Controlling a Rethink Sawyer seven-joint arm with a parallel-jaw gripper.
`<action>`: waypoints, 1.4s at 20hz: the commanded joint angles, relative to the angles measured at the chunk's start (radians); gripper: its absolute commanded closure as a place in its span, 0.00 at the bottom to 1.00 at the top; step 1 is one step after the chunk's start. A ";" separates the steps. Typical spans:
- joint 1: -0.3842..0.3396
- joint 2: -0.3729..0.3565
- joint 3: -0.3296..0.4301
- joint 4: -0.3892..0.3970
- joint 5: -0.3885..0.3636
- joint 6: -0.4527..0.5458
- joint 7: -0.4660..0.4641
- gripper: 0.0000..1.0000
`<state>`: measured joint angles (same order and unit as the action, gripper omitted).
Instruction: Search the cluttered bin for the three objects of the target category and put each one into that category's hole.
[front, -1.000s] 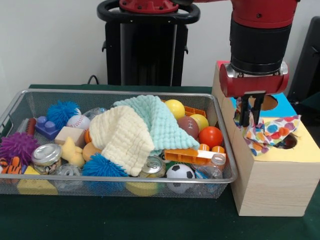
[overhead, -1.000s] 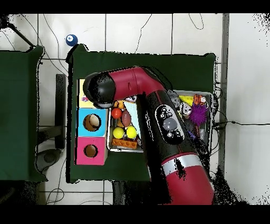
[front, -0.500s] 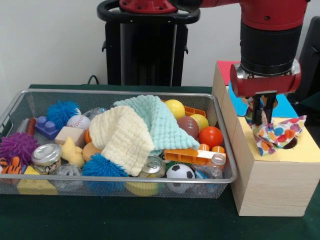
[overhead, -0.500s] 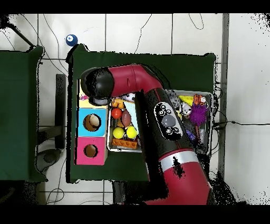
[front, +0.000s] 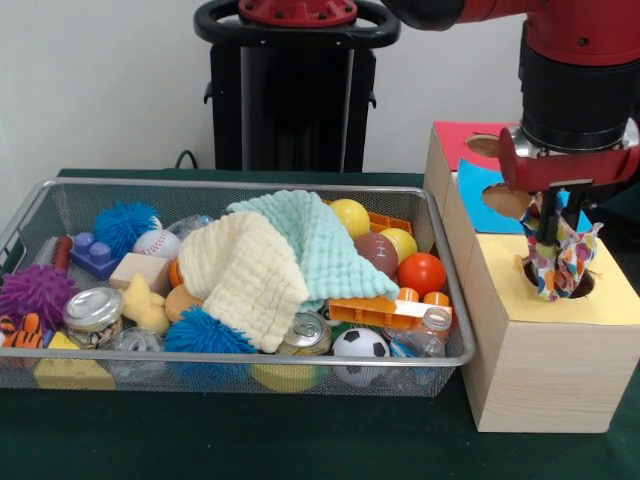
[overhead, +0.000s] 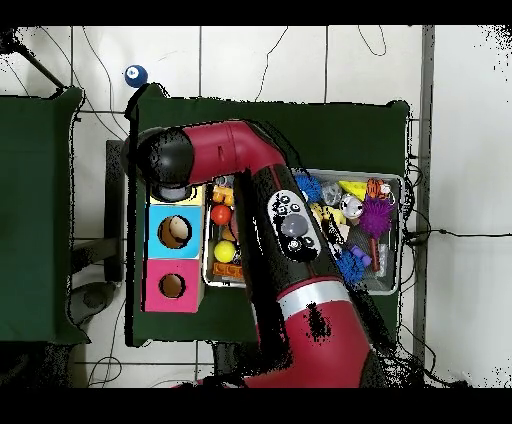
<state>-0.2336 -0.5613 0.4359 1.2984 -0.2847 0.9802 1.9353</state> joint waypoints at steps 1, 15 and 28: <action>0.047 0.038 -0.099 -0.007 -0.026 0.056 0.160 1.00; 0.186 0.042 -0.297 0.008 -0.130 -0.219 0.254 1.00; 0.170 0.078 -0.286 0.033 -0.017 -0.302 0.181 1.00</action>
<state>-0.0249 -0.5428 0.1617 1.2758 -0.3388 0.7066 1.9500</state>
